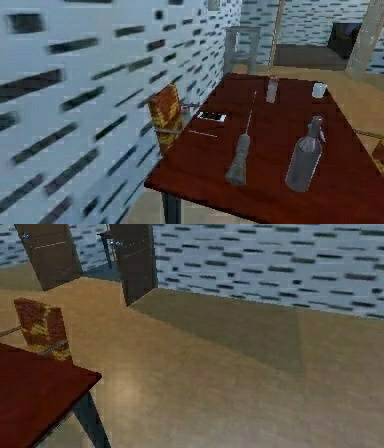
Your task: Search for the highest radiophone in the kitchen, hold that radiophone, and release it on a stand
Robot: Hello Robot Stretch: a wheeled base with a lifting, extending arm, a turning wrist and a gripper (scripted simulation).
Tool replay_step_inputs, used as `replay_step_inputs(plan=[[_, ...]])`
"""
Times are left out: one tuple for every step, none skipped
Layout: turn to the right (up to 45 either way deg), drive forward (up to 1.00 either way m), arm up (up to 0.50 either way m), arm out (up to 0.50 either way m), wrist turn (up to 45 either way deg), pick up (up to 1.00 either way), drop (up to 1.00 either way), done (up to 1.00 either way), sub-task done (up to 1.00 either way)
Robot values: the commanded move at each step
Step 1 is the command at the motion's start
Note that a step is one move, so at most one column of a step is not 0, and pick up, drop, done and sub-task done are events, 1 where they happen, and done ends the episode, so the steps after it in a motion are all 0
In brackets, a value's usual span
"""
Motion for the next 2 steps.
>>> replay_step_inputs(plan=[[45.0,0.0,0.0,0.0,0.0,0.0,0.0,0.0,0.0],[45.0,0.0,0.0,0.0,0.0,0.0,0.0,0.0,0.0]])
